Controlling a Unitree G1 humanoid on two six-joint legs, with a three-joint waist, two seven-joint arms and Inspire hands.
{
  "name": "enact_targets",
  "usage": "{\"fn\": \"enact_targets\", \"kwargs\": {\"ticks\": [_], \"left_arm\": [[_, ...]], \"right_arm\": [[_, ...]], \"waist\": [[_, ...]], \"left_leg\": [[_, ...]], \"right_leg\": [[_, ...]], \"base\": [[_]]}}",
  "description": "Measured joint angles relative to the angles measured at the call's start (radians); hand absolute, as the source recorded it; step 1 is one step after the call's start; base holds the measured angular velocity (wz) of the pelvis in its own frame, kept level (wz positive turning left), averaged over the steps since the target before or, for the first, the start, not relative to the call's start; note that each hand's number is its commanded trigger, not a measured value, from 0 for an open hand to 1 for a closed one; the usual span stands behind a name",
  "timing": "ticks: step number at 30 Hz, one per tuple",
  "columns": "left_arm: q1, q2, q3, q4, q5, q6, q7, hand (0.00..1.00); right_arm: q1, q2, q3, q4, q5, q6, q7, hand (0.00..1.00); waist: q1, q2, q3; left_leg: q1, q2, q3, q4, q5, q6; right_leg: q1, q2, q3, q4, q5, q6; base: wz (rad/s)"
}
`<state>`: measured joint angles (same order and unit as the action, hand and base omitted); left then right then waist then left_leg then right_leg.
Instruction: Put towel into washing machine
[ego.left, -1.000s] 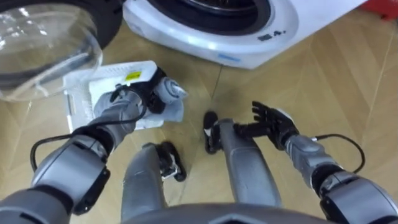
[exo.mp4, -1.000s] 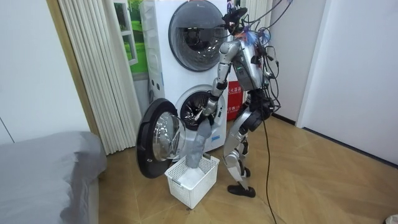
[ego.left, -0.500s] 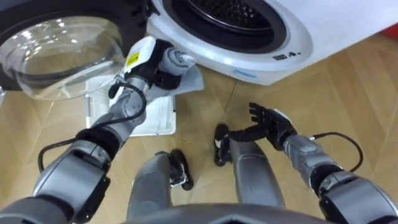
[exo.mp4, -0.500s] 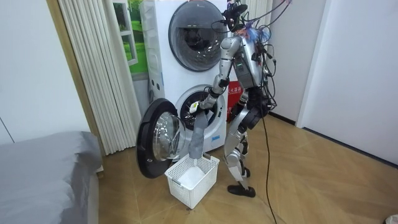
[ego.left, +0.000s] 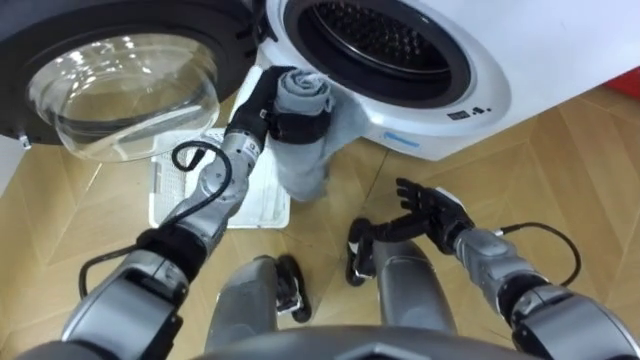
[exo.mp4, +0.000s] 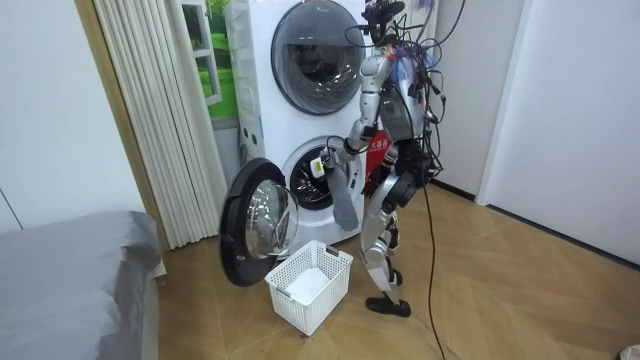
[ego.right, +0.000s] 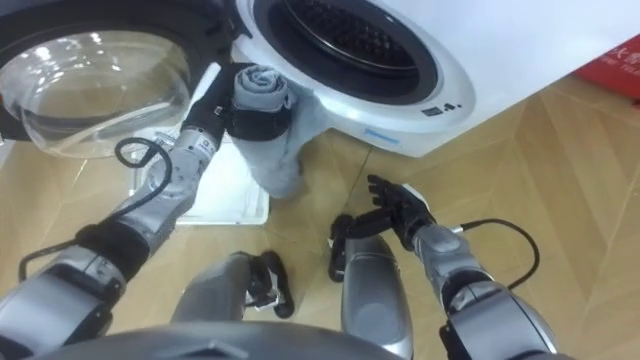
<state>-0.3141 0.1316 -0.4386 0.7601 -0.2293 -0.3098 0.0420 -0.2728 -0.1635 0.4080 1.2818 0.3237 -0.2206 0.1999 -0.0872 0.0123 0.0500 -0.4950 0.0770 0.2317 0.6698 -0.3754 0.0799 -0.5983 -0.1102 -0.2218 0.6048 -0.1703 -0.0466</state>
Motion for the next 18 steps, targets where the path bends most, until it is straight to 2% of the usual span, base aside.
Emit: {"fn": "enact_targets", "kwargs": {"ticks": [2, 6, 8, 10, 18], "left_arm": [[0.012, 0.001, 0.002, -0.017, -0.075, 0.0, -0.056, 1.0], [0.012, 0.003, -0.001, -0.024, -0.155, 0.0, -0.109, 1.0], [0.012, 0.007, -0.007, -0.033, -0.247, 0.0, -0.149, 1.0], [0.012, 0.008, -0.003, -0.035, -0.292, 0.0, -0.182, 1.0], [0.013, 0.0, -0.002, -0.034, -0.33, 0.007, -0.279, 1.0]], "right_arm": [[0.001, 0.0, -0.002, 0.005, -0.013, -0.008, -0.001, 0.0], [0.006, 0.0, -0.005, 0.005, -0.015, -0.007, 0.0, 0.0], [0.018, 0.0, -0.006, -0.001, -0.015, -0.008, 0.0, 0.0], [0.023, 0.001, -0.009, -0.001, -0.019, -0.007, 0.001, 0.0], [0.021, 0.001, -0.031, -0.015, -0.043, -0.007, 0.007, 0.0]], "waist": [[0.006, 0.0, 0.0], [0.009, 0.0, 0.0], [0.01, 0.0, 0.0001], [0.01, 0.0, 0.0001], [0.01, 0.001, 0.0002]], "left_leg": [[0.003, 0.003, 0.0, -0.001, 0.0, 0.0], [0.003, 0.003, -0.001, -0.007, 0.0, 0.0], [0.004, 0.0, -0.001, -0.02, 0.005, 0.0], [0.003, -0.002, -0.001, -0.029, 0.009, 0.0], [0.003, 0.0, -0.001, -0.047, 0.011, -0.003]], "right_leg": [[0.006, 0.006, 0.003, -0.014, 0.002, 0.003], [0.009, 0.007, 0.002, -0.021, 0.007, 0.004], [0.009, 0.006, 0.001, -0.034, 0.013, 0.005], [0.009, 0.006, 0.0, -0.036, 0.015, 0.005], [0.007, 0.011, -0.006, -0.051, 0.017, 0.004]], "base": [[0.0], [0.0], [0.0], [0.0], [0.0]]}}
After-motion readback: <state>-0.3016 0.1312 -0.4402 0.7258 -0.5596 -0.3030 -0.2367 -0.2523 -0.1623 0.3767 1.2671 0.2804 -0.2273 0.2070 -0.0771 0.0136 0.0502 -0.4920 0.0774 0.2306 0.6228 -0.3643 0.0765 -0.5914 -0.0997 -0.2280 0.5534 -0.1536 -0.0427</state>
